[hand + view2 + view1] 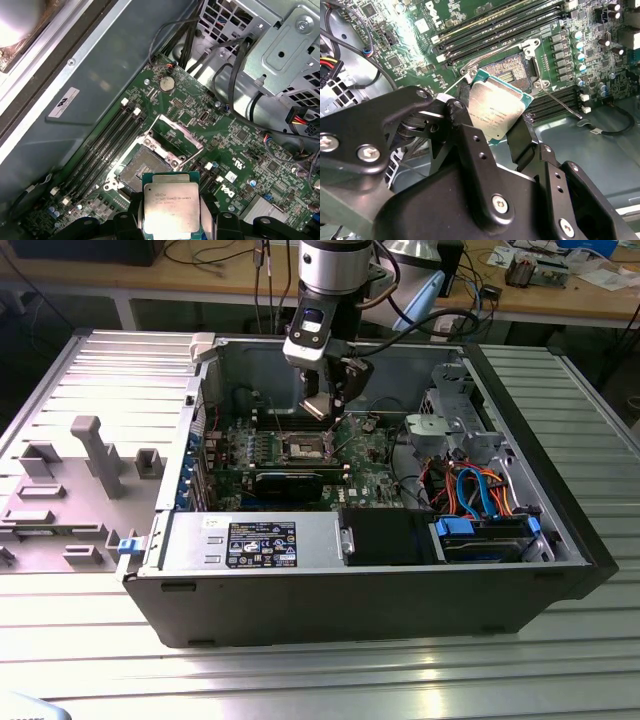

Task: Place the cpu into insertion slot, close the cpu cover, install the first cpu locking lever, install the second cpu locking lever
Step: 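Place the cpu into insertion slot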

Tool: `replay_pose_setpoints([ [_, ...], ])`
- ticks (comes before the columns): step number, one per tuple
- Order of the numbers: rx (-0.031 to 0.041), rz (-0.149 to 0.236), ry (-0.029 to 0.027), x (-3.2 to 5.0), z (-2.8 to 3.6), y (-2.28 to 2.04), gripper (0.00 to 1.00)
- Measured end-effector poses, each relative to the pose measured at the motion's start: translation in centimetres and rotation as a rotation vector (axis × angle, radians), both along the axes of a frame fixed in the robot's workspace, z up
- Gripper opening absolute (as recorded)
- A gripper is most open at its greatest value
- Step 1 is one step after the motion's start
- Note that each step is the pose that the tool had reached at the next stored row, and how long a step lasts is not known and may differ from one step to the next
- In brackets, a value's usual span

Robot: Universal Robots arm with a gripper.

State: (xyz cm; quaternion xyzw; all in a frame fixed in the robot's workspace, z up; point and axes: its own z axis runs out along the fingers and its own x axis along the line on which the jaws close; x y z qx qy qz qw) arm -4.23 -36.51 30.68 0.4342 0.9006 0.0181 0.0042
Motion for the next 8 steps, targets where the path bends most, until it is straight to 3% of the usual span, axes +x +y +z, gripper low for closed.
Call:
replay_pose_setpoints([
  [8,0.0000,-0.015,0.0000,0.00,-0.01,0.00,0.55],
])
